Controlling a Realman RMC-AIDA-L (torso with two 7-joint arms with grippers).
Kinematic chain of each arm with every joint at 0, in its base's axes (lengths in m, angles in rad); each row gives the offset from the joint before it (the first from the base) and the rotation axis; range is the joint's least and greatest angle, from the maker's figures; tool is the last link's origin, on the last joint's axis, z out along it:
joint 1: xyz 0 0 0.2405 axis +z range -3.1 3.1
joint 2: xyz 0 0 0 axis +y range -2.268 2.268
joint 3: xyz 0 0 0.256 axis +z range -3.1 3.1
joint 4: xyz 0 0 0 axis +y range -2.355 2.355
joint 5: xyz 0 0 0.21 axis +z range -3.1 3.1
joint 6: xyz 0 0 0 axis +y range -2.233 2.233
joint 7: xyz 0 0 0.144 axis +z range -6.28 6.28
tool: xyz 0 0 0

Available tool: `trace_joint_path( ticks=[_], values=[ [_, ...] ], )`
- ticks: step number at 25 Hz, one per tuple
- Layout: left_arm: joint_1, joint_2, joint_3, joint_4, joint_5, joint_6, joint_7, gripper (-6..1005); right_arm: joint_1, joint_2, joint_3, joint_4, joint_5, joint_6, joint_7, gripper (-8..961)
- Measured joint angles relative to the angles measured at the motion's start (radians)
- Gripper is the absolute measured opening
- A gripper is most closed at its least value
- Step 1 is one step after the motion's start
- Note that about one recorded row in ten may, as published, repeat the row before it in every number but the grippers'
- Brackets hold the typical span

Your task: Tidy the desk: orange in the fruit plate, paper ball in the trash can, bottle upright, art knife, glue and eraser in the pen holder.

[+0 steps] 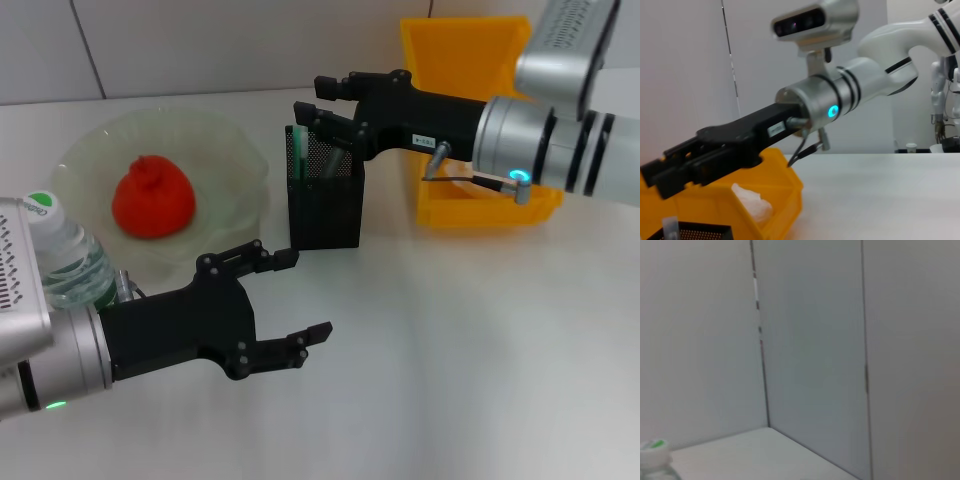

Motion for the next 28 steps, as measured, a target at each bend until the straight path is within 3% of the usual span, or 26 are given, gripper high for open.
trace_joint_path(
  ticks=[6,9,14,18,25,28],
  values=[
    [-0.002,0.003,-0.007,-0.001,-0.002,-0.004,-0.009,818,-0.092,-0.003,-0.005,-0.136,-0.01,-0.102,0.031,476],
    [0.001,0.005,-0.015,-0.001,-0.002,-0.002,-0.01,818,-0.211,-0.002,-0.009,-0.358,-0.131,-0.123,0.167,526],
    [0.008,0.008,-0.031,-0.001,0.0,-0.001,-0.013,818,-0.277,-0.002,-0.002,-0.458,-0.166,-0.143,0.215,596],
    [0.027,0.021,-0.072,0.005,0.001,0.036,-0.041,818,-0.363,-0.009,0.031,-0.614,-0.234,-0.239,0.279,605],
    [0.076,0.059,-0.085,0.051,0.002,0.129,-0.103,818,-0.401,-0.002,0.079,-0.711,-0.346,-0.434,0.34,605],
    [0.093,0.063,-0.098,0.068,0.005,0.151,-0.116,818,-0.403,-0.002,0.084,-0.715,-0.363,-0.491,0.346,606]
  ],
)
